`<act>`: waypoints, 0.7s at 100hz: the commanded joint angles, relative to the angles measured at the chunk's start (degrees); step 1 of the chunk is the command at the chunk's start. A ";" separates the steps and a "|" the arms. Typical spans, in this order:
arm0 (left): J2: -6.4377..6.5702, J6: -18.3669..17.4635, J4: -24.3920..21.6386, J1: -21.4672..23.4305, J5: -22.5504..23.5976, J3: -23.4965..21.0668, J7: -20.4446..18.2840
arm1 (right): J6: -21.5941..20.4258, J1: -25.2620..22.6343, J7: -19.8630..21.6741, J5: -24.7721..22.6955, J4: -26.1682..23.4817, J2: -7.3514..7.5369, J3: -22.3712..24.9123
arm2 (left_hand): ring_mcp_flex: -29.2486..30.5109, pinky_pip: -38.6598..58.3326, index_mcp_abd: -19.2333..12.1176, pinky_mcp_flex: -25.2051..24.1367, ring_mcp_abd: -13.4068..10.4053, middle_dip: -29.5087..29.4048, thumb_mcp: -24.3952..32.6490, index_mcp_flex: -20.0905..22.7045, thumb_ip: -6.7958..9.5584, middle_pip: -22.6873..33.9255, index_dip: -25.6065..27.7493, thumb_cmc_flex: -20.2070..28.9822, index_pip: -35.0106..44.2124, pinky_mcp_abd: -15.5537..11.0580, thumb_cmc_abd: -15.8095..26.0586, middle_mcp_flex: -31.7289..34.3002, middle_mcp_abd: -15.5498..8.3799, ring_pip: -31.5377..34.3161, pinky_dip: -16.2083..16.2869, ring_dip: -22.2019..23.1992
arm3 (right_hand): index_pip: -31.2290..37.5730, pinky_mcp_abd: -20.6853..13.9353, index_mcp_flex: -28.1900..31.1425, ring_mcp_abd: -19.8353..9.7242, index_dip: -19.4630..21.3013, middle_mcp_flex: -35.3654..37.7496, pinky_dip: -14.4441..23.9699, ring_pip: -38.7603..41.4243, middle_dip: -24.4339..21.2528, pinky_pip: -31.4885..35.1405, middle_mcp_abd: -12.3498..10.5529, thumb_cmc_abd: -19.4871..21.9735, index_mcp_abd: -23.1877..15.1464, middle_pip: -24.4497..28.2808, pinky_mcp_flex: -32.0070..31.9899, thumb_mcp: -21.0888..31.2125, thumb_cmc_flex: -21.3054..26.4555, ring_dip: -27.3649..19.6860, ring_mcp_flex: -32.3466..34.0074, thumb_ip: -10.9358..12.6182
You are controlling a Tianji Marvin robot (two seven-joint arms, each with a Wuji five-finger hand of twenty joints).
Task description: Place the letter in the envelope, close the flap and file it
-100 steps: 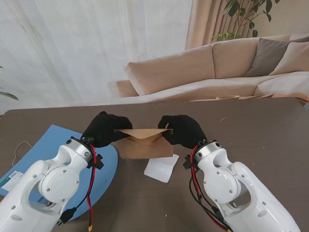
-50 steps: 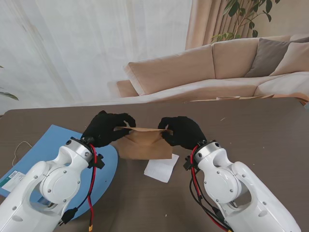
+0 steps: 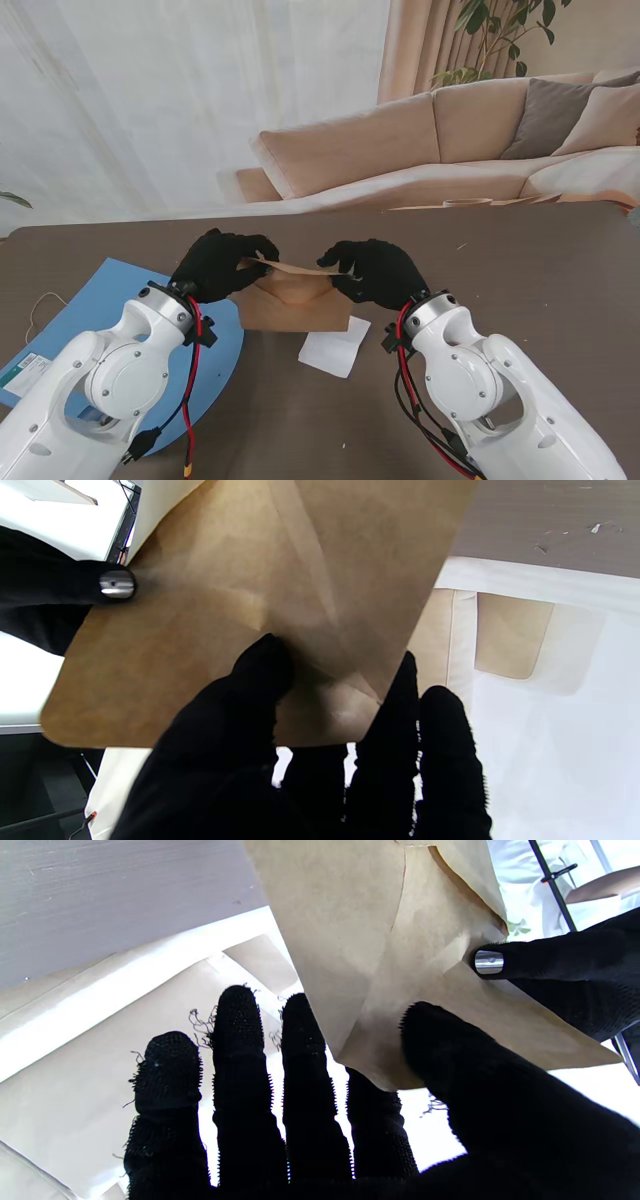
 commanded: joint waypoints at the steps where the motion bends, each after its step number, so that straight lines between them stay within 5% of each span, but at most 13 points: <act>1: -0.40 1.17 -0.30 -0.27 0.06 0.32 -0.60 | -0.36 -0.85 0.91 -0.49 -0.93 0.08 0.12 | 1.27 2.03 -1.35 0.16 -0.41 1.57 5.15 1.95 -0.14 3.09 4.19 2.18 7.61 1.52 0.49 1.26 0.26 1.52 1.25 1.59 | -5.64 -1.10 -3.54 0.12 1.81 -4.44 -0.50 -3.26 -1.68 -2.38 0.19 0.92 1.08 -2.03 -2.54 -2.29 -2.85 -1.78 -4.18 0.81; 27: -0.63 4.41 -0.28 -1.16 0.23 1.29 -0.07 | -0.56 -4.18 0.20 -1.36 -4.10 0.06 2.04 | 1.13 2.19 -0.94 0.18 -0.50 1.62 4.93 1.14 -0.52 3.03 4.78 2.60 8.02 1.53 1.02 0.87 0.12 1.35 1.10 1.56 | -12.79 -2.39 -15.22 0.50 -2.28 -21.85 -2.95 -15.62 -6.73 -14.48 1.08 1.70 4.04 -8.34 -13.02 -12.79 -8.62 -7.43 -19.80 -1.93; 70: -1.24 6.34 1.13 -1.28 -1.82 0.61 2.24 | 1.82 -15.68 -2.85 -2.61 -8.55 -0.42 10.37 | 0.19 1.91 -0.23 -0.58 -0.21 1.54 3.57 0.17 -0.52 2.91 5.54 3.65 8.18 1.32 2.00 0.03 0.32 0.86 0.79 1.48 | -7.99 -2.87 -10.95 -1.01 0.52 -20.89 -1.38 -14.54 -5.49 -15.80 0.07 3.83 2.10 -5.58 -14.19 -13.75 -3.28 -6.81 -20.64 -0.59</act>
